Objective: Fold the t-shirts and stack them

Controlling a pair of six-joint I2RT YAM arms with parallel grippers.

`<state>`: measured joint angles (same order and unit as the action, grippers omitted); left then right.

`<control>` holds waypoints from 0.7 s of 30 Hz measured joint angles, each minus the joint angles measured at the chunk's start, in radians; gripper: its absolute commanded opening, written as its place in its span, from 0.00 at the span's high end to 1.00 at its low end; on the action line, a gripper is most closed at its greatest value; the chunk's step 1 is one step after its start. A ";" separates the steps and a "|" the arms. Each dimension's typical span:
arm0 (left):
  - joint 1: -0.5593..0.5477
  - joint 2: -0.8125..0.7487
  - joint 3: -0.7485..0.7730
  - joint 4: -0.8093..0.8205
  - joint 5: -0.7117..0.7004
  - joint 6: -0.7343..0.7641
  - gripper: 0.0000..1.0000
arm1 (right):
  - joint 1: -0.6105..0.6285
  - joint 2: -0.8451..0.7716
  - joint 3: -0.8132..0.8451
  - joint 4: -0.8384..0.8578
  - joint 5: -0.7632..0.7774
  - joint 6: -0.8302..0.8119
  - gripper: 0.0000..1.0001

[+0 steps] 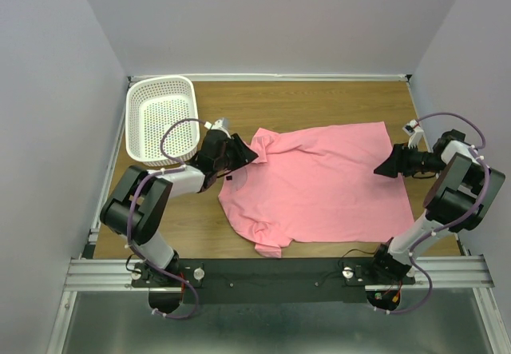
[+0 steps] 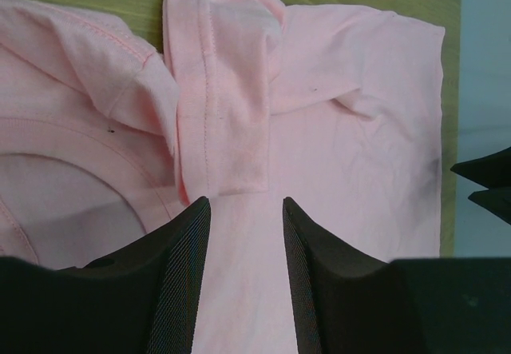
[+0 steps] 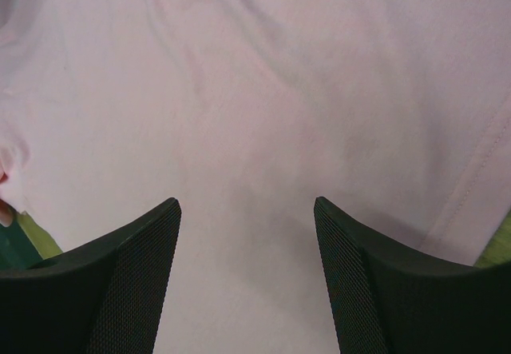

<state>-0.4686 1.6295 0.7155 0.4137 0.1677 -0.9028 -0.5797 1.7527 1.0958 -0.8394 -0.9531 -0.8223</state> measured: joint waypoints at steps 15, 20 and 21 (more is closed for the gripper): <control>0.005 0.055 0.005 -0.044 -0.015 0.000 0.53 | 0.000 0.000 0.000 0.000 0.000 0.001 0.24; 0.005 0.096 0.031 -0.049 -0.015 0.001 0.72 | 0.000 0.000 0.000 0.000 0.000 0.001 0.24; 0.005 0.097 0.034 -0.050 -0.014 0.005 0.77 | 0.000 0.000 0.000 0.000 0.000 0.000 0.24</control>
<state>-0.4641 1.7267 0.7498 0.3637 0.1532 -0.8974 -0.5797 1.7523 1.0958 -0.8394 -0.9531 -0.8219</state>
